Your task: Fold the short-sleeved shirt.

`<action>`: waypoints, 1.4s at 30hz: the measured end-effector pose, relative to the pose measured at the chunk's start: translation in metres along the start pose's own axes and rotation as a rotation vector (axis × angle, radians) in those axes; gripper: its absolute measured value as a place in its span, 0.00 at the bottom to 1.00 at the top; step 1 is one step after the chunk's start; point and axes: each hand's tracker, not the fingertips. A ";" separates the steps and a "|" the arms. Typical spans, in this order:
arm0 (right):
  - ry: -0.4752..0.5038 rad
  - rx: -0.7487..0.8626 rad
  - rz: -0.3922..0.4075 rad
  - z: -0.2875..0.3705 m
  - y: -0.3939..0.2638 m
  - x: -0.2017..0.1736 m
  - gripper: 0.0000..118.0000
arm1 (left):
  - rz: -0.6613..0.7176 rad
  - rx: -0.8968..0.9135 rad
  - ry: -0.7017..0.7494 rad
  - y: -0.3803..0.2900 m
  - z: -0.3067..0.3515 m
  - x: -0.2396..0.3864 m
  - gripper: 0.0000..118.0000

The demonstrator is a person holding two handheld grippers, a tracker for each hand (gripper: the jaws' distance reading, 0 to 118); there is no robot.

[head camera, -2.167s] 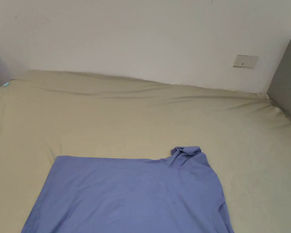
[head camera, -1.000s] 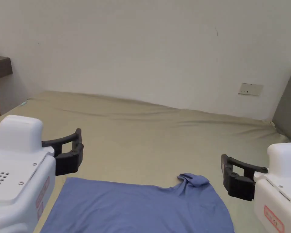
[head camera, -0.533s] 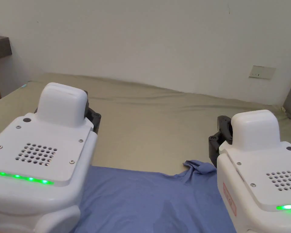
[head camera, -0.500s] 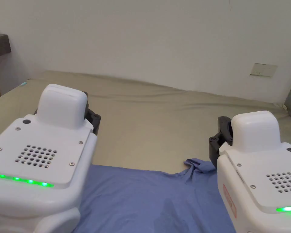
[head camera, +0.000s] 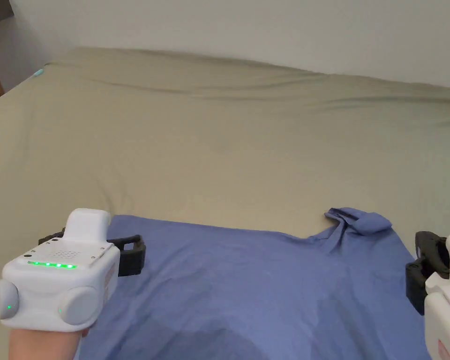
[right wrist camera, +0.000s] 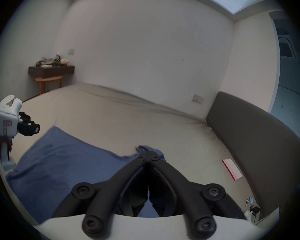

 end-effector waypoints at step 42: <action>-0.023 -0.524 -0.097 -0.255 -0.079 0.076 0.79 | -0.182 0.190 -0.007 0.038 0.041 -0.001 0.01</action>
